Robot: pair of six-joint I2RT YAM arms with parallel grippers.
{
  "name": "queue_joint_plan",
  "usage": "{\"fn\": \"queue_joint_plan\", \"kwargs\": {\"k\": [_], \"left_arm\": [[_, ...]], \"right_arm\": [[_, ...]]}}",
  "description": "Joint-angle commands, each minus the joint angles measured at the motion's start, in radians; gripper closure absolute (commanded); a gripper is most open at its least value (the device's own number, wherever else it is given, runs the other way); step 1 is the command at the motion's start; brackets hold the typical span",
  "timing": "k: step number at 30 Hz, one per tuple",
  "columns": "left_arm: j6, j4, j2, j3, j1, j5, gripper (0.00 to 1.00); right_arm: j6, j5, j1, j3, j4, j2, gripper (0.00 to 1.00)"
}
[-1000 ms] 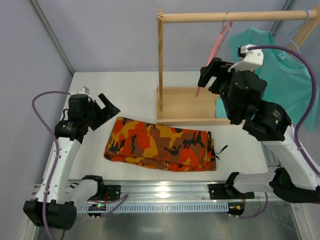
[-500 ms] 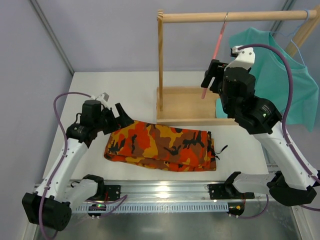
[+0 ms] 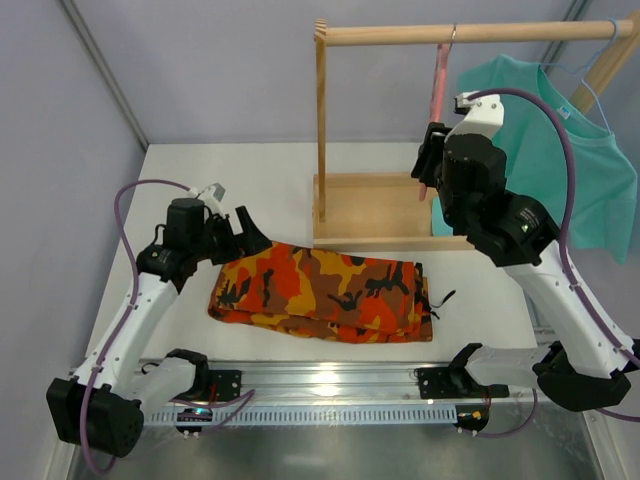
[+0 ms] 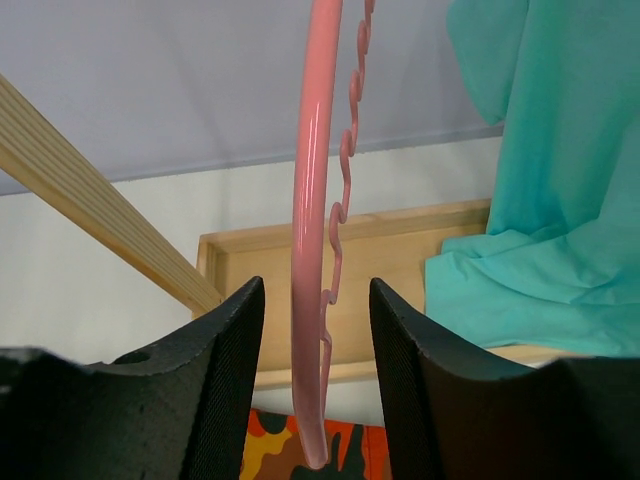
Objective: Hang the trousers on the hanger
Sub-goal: Grab a hanger with the right arm
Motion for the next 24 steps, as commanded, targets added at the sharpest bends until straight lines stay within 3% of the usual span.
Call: {"fn": "queue_joint_plan", "kwargs": {"k": [1,6,12,16,20,24], "left_arm": [[0.032,0.022,-0.016,0.02,-0.001,0.013,0.05],[0.032,0.024,-0.007,0.021,-0.001,0.025,0.05],[0.026,0.019,-0.016,0.038,-0.001,0.035,0.05],[0.012,0.018,-0.025,0.043,-0.001,0.042,0.05],[-0.006,0.027,-0.042,0.041,-0.003,0.048,0.05],[-0.015,0.036,-0.048,0.038,-0.001,0.055,0.05]], "right_arm": [[-0.017,0.048,-0.005,0.002,0.005,0.008,0.51],[-0.009,0.061,-0.011,-0.017,-0.015,0.008,0.52],[-0.011,0.07,-0.023,-0.058,0.004,-0.003,0.61],[-0.034,0.073,-0.034,-0.057,0.023,0.002,0.73],[-0.09,0.091,-0.036,-0.037,0.089,0.0,0.96],[-0.147,0.091,-0.036,-0.029,0.168,-0.017,0.96]]}}
